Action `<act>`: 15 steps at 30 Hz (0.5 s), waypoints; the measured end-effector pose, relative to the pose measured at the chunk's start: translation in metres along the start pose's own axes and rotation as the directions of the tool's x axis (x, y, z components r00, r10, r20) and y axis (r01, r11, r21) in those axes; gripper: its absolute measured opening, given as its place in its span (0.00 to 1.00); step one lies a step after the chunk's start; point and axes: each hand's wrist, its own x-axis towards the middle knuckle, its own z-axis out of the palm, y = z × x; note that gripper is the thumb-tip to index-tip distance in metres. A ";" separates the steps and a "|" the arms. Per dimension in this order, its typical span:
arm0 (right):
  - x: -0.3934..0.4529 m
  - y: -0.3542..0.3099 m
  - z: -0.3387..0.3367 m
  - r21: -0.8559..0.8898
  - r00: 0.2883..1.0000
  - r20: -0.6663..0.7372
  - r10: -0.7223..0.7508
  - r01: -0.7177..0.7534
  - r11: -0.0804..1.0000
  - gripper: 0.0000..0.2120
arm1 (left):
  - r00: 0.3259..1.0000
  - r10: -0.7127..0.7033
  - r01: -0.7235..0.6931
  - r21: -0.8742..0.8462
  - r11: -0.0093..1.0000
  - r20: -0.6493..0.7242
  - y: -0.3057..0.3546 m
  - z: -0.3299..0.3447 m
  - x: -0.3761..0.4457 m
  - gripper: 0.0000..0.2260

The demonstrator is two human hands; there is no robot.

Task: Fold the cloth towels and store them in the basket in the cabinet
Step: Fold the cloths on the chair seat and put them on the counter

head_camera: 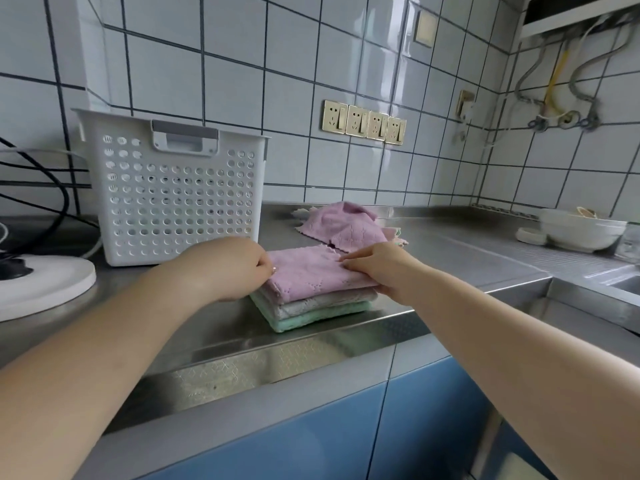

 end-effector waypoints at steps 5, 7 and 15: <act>0.002 -0.023 0.003 -0.464 0.935 -0.081 -0.346 0.271 0.843 0.14 | 0.985 0.016 -0.005 0.067 0.998 -0.172 0.014 -0.007 0.007 0.15; -0.002 -0.037 0.013 -0.548 0.898 0.038 -0.438 0.385 0.742 0.15 | 0.986 0.047 -0.041 0.039 0.998 -0.163 0.027 -0.005 0.016 0.13; 0.017 -0.015 0.033 -0.619 0.887 0.432 -0.163 0.423 0.662 0.23 | 0.978 -0.025 0.006 0.090 0.996 0.206 0.032 0.030 0.023 0.25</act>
